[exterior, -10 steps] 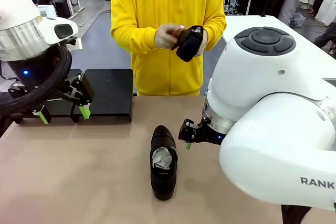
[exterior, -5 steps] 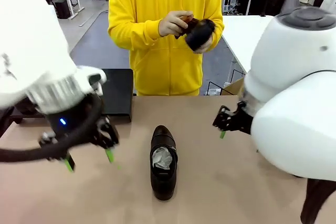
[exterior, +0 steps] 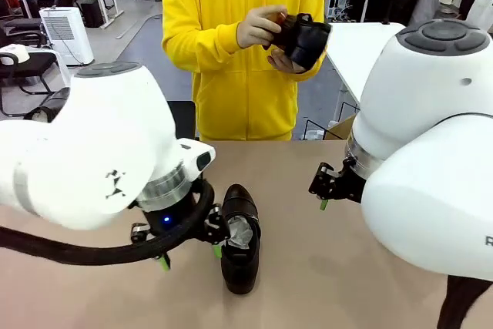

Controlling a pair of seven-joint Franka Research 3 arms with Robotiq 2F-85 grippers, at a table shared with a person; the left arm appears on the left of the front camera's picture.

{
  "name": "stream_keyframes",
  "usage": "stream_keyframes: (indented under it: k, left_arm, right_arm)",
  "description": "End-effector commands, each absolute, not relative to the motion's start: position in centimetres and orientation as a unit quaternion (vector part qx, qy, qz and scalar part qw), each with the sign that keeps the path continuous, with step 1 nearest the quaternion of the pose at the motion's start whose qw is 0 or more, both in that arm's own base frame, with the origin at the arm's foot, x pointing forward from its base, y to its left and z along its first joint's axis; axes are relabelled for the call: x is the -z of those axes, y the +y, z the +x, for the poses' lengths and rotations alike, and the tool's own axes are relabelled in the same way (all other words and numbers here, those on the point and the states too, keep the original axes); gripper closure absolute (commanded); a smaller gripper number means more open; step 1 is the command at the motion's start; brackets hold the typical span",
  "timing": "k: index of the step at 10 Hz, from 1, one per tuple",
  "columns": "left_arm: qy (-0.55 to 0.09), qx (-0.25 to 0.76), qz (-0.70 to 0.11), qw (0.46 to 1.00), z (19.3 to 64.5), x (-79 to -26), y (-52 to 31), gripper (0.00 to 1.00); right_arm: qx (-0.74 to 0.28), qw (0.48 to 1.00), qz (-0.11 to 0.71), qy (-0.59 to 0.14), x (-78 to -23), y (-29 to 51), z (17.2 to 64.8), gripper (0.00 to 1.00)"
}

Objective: Organize the shoes by placing them on the stand.
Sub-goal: Place the Shoe from the middle of the table onto the Shoes Stand.

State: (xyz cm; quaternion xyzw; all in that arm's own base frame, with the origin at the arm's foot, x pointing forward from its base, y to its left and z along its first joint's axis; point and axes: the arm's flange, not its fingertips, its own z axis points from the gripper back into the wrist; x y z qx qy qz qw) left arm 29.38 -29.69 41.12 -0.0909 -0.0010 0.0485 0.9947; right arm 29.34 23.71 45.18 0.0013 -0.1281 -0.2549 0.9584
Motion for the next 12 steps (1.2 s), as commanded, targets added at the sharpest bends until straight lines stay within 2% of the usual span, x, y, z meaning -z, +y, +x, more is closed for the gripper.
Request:
stream_keyframes:
  k: [1,7,11,12]
  left_arm:
    - [-0.048,-0.034,-0.089,0.994,30.4,-41.6,-31.2,0.05]
    - [-0.076,-0.011,-0.050,0.996,31.9,-38.6,-34.6,0.05]
    - [-0.084,-0.033,-0.049,0.995,33.3,-36.1,-34.8,0.05]
    - [-0.084,-0.041,-0.046,0.995,33.7,-35.4,-34.6,0.14]
  right_arm:
    - [0.247,0.960,0.008,-0.129,-45.6,23.9,30.0,0.00]
    - [0.247,0.960,0.008,-0.129,-45.6,23.9,30.0,0.00]
    - [0.247,0.960,0.008,-0.129,-45.6,23.9,30.0,0.00]
    - [0.247,0.960,0.008,-0.129,-45.6,23.9,30.0,0.00]
